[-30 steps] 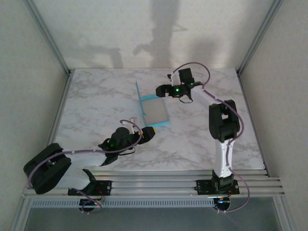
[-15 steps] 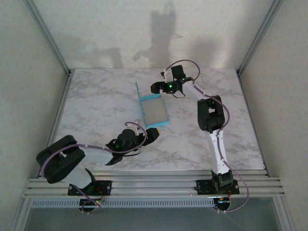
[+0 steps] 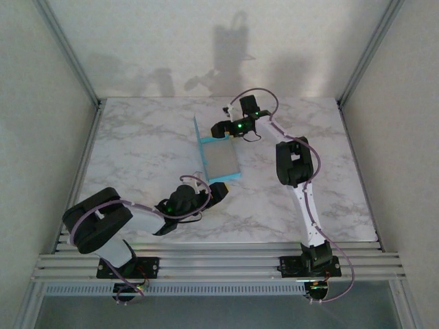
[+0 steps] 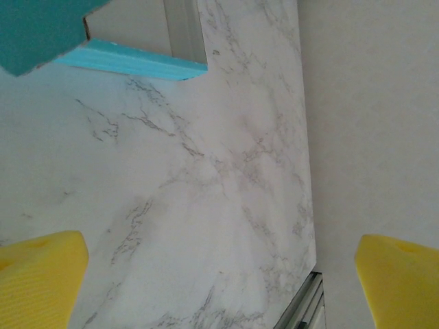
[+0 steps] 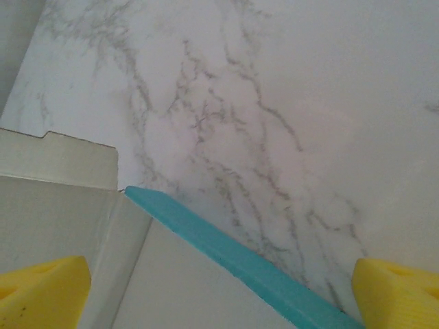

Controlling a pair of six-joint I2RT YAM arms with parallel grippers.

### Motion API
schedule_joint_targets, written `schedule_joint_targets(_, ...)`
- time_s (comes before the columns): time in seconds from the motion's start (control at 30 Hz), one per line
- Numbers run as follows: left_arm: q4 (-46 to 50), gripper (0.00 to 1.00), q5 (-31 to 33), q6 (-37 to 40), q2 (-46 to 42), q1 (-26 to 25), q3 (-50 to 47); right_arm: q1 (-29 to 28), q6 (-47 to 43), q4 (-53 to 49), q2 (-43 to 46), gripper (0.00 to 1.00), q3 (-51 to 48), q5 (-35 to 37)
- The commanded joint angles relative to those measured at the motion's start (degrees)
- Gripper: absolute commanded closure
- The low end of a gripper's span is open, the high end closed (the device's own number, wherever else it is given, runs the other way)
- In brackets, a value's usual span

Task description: Fold the paper box

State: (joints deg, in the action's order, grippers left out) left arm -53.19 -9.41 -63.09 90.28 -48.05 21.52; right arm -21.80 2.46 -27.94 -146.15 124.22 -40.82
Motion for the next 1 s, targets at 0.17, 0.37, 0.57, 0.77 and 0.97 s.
schedule_joint_targets(0.17, -8.7, 0.00, -2.1, -2.4, 3.2, 2.5, -1.4, -0.7, -6.1, -2.1, 7.1, 0.04, -8.8, -4.4)
schedule_joint_targets(0.37, -8.0, 0.01, -2.4, -1.6, 2.3, 4.4, -2.5, -0.6, -8.7, -3.5, 11.5, 0.07, -15.7, -3.6)
schedule_joint_targets(0.57, -3.1, 0.00, -1.8, 0.8, -0.7, 6.4, -3.7, -0.6, -8.2, 1.0, 18.1, 0.08, -26.7, -0.9)
schedule_joint_targets(0.77, 3.8, 0.00, -0.6, 4.3, -4.6, 8.1, -3.5, -0.6, -6.4, 5.5, 24.2, 0.09, -36.5, 1.2)
schedule_joint_targets(0.97, 5.5, 0.00, -1.4, 6.5, -5.0, 10.7, -3.3, -1.2, -3.9, 9.4, 30.6, 0.09, -47.0, 3.9)
